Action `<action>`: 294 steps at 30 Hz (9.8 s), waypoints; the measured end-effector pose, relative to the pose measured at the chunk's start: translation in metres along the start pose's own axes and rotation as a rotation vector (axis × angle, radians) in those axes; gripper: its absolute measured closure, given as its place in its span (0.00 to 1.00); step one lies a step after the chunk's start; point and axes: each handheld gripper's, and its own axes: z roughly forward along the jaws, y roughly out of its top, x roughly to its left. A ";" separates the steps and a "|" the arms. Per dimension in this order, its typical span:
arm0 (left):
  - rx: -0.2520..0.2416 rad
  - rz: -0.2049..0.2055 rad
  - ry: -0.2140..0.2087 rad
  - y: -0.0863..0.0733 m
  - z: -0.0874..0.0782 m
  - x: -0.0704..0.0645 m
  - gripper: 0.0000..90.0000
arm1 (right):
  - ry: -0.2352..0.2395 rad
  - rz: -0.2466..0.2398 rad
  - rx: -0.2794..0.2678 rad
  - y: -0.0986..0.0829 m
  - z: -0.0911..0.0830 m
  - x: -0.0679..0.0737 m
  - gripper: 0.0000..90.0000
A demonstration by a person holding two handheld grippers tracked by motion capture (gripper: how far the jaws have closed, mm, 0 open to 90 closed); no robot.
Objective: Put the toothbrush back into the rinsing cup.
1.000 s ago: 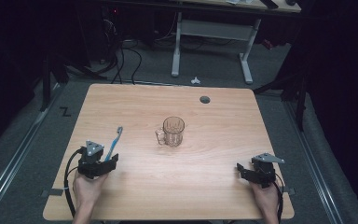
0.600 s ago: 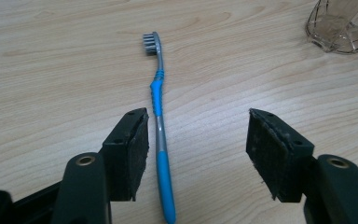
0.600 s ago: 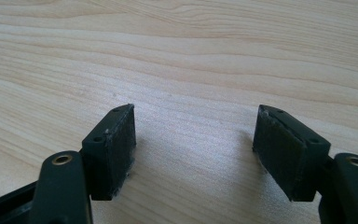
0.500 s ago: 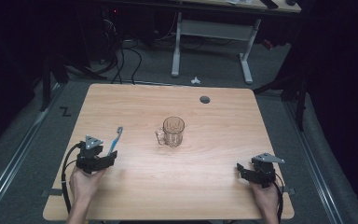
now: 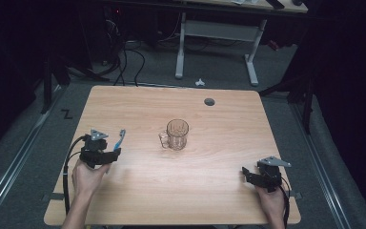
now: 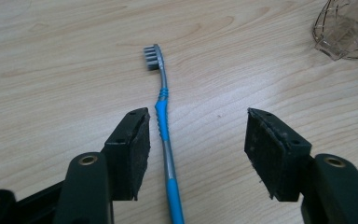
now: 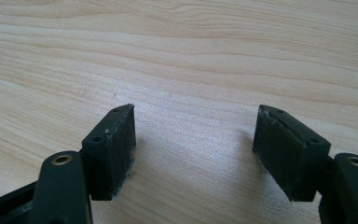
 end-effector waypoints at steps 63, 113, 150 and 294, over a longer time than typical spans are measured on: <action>0.370 0.057 0.040 0.053 0.084 0.016 0.63 | 0.001 -0.004 0.000 0.000 0.000 0.001 0.33; 0.434 0.037 -0.001 0.050 0.092 0.024 0.88 | 0.001 -0.005 -0.001 0.000 0.000 0.000 0.33; 0.331 0.048 -0.045 0.059 0.054 0.015 0.88 | 0.001 -0.005 0.000 0.000 0.000 0.000 0.33; -0.279 0.148 -0.241 0.128 0.027 -0.083 0.89 | 0.003 -0.002 -0.001 0.000 0.000 0.000 0.33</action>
